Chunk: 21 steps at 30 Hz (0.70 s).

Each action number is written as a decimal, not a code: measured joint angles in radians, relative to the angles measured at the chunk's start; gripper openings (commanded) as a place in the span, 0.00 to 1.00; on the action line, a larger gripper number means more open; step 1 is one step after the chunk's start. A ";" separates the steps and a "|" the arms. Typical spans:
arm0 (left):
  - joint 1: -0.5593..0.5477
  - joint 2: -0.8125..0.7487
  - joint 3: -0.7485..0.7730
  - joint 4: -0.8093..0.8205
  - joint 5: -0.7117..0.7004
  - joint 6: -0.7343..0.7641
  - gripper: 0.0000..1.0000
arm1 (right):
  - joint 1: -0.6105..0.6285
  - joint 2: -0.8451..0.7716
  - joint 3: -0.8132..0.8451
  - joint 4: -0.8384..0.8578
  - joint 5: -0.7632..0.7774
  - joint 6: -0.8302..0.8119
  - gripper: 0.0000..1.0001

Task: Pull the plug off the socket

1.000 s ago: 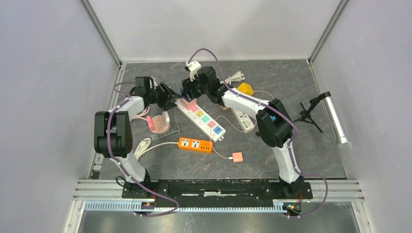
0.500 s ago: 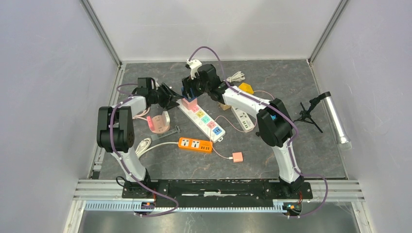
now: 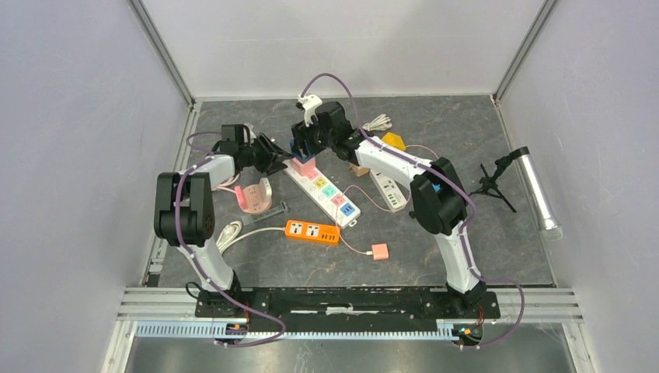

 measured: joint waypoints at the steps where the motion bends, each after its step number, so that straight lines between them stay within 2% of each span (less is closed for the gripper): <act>1: -0.002 -0.002 0.000 0.000 -0.005 0.003 0.48 | 0.000 0.001 0.004 -0.003 0.000 0.000 0.06; 2: -0.003 -0.005 0.000 -0.003 -0.010 0.004 0.47 | 0.000 0.002 0.008 -0.008 0.000 0.000 0.00; 14: -0.031 -0.014 0.040 -0.073 -0.071 0.049 0.41 | -0.032 0.005 0.016 -0.009 -0.085 0.002 0.00; 21: -0.035 -0.014 0.056 -0.104 -0.082 0.056 0.40 | -0.023 0.005 0.016 -0.013 -0.074 -0.046 0.00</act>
